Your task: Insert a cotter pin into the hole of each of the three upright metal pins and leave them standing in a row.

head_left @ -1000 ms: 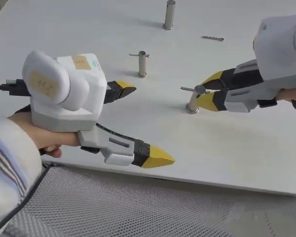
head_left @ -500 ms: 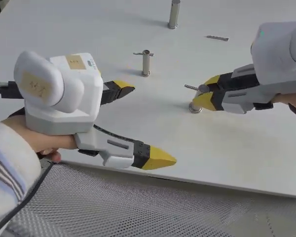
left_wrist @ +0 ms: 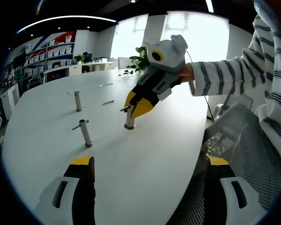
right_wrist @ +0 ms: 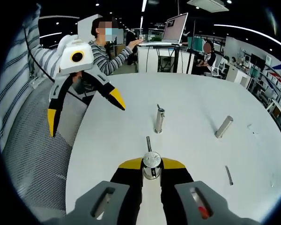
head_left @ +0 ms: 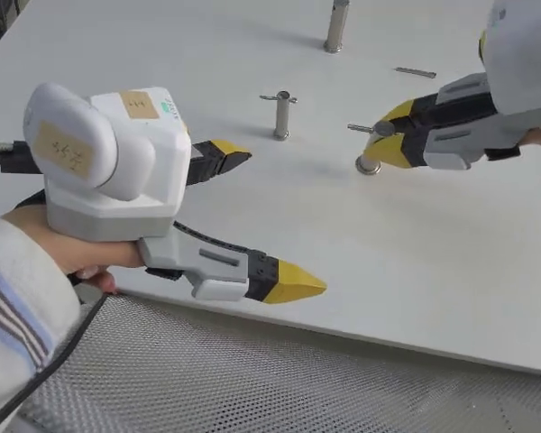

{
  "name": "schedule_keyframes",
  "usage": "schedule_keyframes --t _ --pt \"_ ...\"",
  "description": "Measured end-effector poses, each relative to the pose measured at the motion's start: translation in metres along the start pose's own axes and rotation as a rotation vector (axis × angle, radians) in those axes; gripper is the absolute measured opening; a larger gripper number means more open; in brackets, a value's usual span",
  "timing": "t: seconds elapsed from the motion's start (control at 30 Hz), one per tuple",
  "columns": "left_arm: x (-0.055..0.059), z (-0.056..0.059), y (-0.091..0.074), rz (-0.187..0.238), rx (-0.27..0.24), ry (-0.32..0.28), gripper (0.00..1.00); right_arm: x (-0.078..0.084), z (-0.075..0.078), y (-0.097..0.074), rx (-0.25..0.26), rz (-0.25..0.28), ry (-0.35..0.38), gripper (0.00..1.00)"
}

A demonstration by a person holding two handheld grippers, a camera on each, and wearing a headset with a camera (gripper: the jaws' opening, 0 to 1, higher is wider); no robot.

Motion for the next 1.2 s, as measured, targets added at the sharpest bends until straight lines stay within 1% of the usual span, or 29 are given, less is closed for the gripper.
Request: schedule_keyframes --t 0.07,0.17,0.23,0.3,0.33,0.5,0.67,0.77,0.8,0.87,1.1,1.2 --pt "0.0 0.0 -0.001 -0.002 0.0 -0.005 0.97 -0.003 0.006 0.002 -0.021 0.0 -0.027 0.08" --pt "0.0 -0.001 -0.002 0.002 -0.009 -0.012 0.97 -0.005 0.019 0.004 -0.038 0.003 -0.018 0.08" --pt "0.0 -0.001 -0.004 0.005 -0.016 -0.022 0.97 -0.008 0.026 0.007 -0.046 -0.004 -0.036 0.08" --pt "0.001 -0.002 -0.005 0.005 -0.026 -0.029 0.98 -0.011 0.028 0.008 -0.055 -0.009 -0.033 0.08" --pt "0.001 -0.003 -0.005 0.005 -0.041 -0.036 0.99 -0.013 0.026 0.009 -0.058 -0.007 -0.036 0.08" --pt "-0.001 -0.007 -0.008 0.018 -0.06 -0.049 0.99 -0.014 0.027 0.012 -0.062 0.009 -0.025 0.08" --pt "-0.001 -0.006 -0.007 0.022 -0.068 -0.061 0.99 -0.008 0.029 0.017 -0.058 0.024 0.001 0.08" --pt "0.0 -0.004 -0.007 0.009 -0.071 -0.051 0.99 -0.004 0.027 0.019 -0.059 0.031 0.032 0.08" --pt "0.001 -0.004 -0.006 -0.004 -0.072 -0.041 0.99 -0.003 0.027 0.02 -0.06 0.035 0.035 0.08" --pt "0.002 -0.004 -0.006 -0.015 -0.069 -0.034 0.99 -0.002 0.026 0.021 -0.06 0.042 0.039 0.08" --pt "0.001 -0.005 -0.006 -0.01 -0.071 -0.045 0.99 -0.005 0.024 0.022 -0.063 0.044 0.038 0.08" --pt "0.002 -0.005 -0.006 -0.016 -0.07 -0.044 0.99 -0.005 0.024 0.023 -0.064 0.042 0.033 0.08"
Point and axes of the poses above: the centre of the closed fingertips' face, and the gripper's own axes: y roughly forward along the fingers, z roughly to its right, x roughly out of its underside, the point moved 10 cm from there along -y, roughly backward along the fingers, and after that the axes turned 9 degrees about z, right-handed, at the moved point
